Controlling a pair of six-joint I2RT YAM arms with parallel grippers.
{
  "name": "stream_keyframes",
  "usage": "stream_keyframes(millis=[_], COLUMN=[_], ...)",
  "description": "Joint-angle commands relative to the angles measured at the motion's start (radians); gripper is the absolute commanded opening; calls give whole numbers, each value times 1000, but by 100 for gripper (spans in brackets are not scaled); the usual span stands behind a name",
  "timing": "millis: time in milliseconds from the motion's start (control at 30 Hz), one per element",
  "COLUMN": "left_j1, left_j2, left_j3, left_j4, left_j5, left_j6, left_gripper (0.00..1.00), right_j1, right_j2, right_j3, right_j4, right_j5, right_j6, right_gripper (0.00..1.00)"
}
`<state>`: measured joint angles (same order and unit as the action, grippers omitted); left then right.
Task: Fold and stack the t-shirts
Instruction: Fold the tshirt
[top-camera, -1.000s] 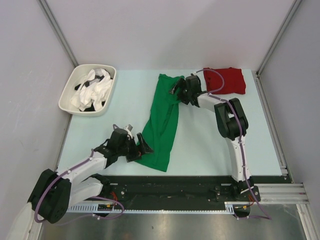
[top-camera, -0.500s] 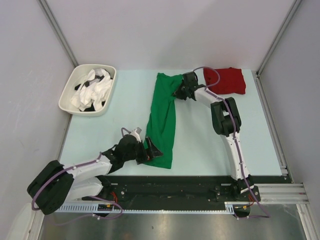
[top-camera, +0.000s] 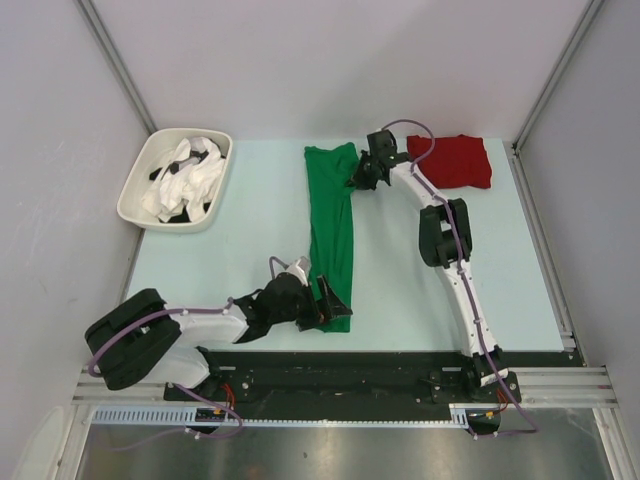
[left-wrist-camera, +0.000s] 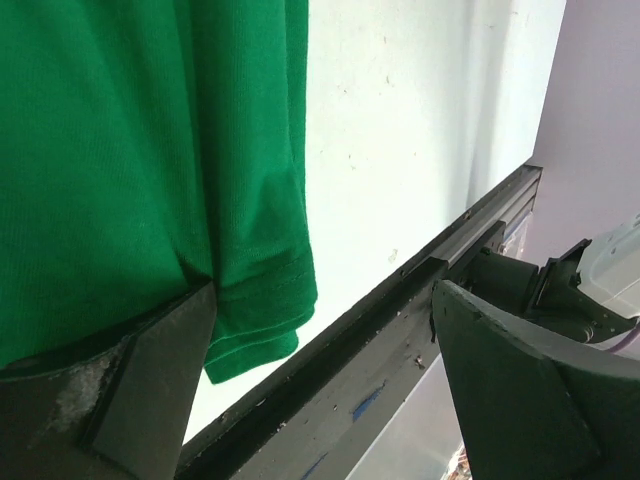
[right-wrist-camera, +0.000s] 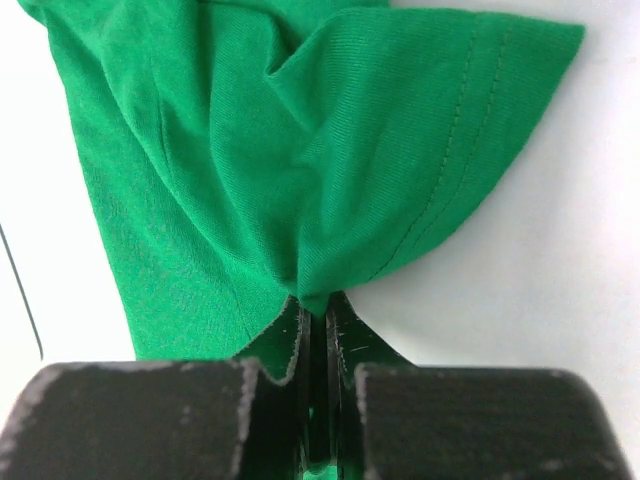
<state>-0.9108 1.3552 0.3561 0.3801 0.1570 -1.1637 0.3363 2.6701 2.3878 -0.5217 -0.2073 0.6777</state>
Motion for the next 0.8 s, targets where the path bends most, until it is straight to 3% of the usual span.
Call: stream_keyframes(millis=[0, 67, 100, 167, 233, 267, 600, 767], left_j1=[-53, -53, -53, -53, -51, -51, -43, -34], left_j2=[38, 18, 9, -40, -89, -144, -556, -603], left_j3=[-22, -5, 1, 24, 32, 32, 37, 53], left_j4=[-179, -216, -236, -323, -401, -424, -757, -836], left_j5=[33, 20, 10, -35, -63, -88, -270, -300], left_j6=[-39, -30, -22, -5, 1, -2, -16, 10], left_gripper=[96, 96, 96, 97, 97, 97, 99, 99], right_j1=[-88, -91, -89, -80, -66, -66, -68, 1], right_j2=[54, 53, 48, 24, -39, -61, -465, -740], right_j3=[42, 42, 30, -14, -117, -146, -680, -1098], right_j4=[-55, -54, -55, -16, 26, 58, 172, 253], right_j5=[92, 54, 40, 8, 20, 31, 63, 66], right_j6=[-98, -113, -118, -127, -125, -122, -84, -66], right_gripper=[0, 7, 30, 41, 71, 97, 100, 100])
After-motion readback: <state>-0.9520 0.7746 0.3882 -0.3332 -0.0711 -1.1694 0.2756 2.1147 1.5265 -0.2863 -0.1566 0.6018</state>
